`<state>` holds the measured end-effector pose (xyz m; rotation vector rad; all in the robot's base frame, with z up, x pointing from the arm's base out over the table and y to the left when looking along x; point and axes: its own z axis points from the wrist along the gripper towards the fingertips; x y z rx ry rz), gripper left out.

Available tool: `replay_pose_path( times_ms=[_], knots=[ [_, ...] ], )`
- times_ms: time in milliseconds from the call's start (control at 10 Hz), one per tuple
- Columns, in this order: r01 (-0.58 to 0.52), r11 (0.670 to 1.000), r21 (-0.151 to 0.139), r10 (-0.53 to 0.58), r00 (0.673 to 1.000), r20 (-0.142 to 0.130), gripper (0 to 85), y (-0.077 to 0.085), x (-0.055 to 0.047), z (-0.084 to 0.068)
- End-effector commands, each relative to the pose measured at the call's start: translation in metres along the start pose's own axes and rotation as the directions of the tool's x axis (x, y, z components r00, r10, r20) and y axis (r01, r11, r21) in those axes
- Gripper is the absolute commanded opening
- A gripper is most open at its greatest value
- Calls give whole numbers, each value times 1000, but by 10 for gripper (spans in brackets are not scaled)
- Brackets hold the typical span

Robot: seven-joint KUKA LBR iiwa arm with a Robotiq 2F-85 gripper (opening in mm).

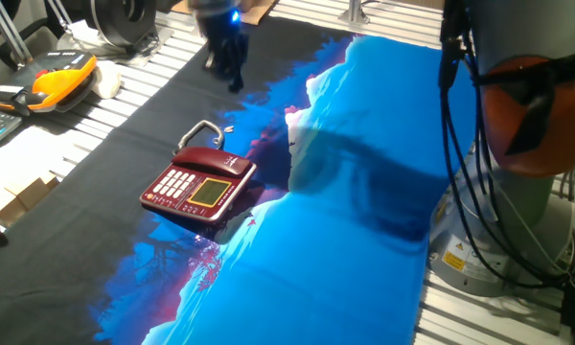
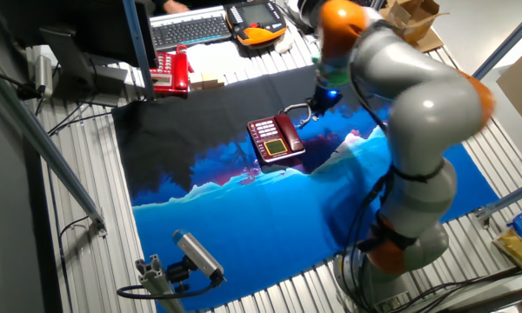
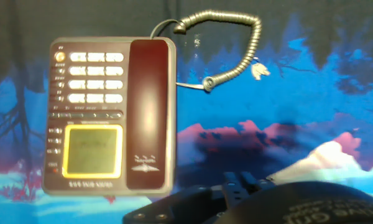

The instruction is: Place the handset of the telephone on the corresponding phone cradle

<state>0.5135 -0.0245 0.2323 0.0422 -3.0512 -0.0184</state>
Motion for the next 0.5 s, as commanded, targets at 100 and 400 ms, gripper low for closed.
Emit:
replay_pose_path(
  times_ms=[100, 400],
  knots=[
    [27, 1000, 4, -27, 1000, -3, 0, -2, 5, -21],
    [58, 998, 19, -58, 998, 28, 0, 5, 25, -24]
  ],
)
